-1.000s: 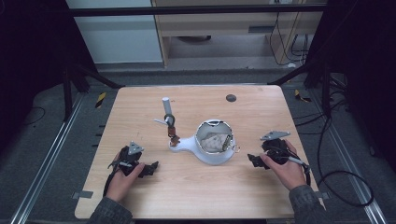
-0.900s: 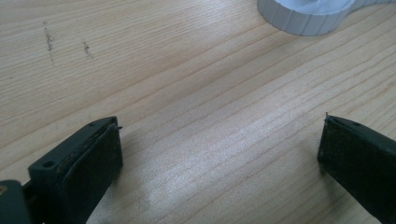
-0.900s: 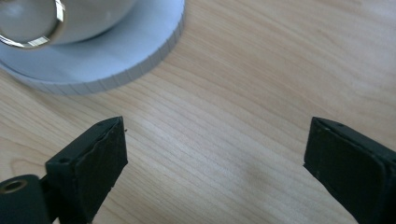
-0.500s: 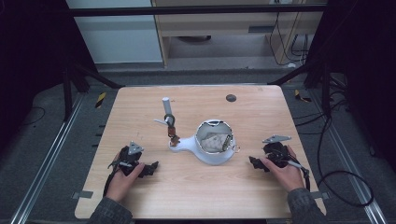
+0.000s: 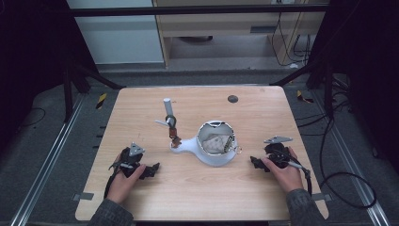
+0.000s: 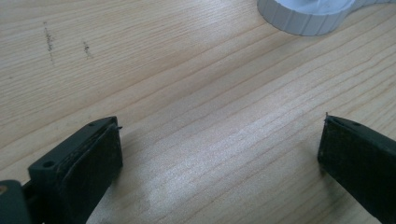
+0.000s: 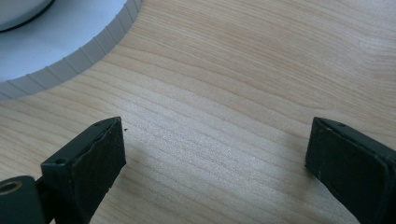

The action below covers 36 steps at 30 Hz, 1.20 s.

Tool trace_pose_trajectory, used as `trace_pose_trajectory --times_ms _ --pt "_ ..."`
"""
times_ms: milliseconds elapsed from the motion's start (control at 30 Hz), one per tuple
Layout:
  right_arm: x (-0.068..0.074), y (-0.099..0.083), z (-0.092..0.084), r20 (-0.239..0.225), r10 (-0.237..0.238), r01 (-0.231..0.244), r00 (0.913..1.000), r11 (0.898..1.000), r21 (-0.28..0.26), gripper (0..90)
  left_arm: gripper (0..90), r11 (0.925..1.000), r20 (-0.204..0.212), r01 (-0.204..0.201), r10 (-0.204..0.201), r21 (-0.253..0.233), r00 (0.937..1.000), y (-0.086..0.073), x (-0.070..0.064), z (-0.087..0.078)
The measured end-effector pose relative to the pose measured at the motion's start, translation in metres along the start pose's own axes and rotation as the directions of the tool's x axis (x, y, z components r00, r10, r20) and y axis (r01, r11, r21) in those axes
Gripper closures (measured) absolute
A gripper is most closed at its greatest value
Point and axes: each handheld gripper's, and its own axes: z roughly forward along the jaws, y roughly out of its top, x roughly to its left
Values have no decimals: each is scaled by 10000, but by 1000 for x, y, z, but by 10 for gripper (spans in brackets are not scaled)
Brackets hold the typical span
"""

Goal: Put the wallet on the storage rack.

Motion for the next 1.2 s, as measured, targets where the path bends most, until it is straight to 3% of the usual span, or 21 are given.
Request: trace_pose_trajectory --times_ms 167,533,1000,1200 --pt "1 -6 2 186 86 -79 9998 9993 -373 48 0 10000 -1 3 -3 -2 10000 0 0 0" --pt "5 -8 6 506 124 -90 9986 9977 -672 11 0 10000 -4 4 -4 0 10000 0 0 0" --pt "9 -8 7 698 438 -390 9966 9969 -689 4 0 10000 -10 -28 28 12 10000 1 0 1" --pt "13 -10 5 701 366 -317 9969 9971 -697 4 0 10000 4 -3 3 -5 10000 1 -1 1"
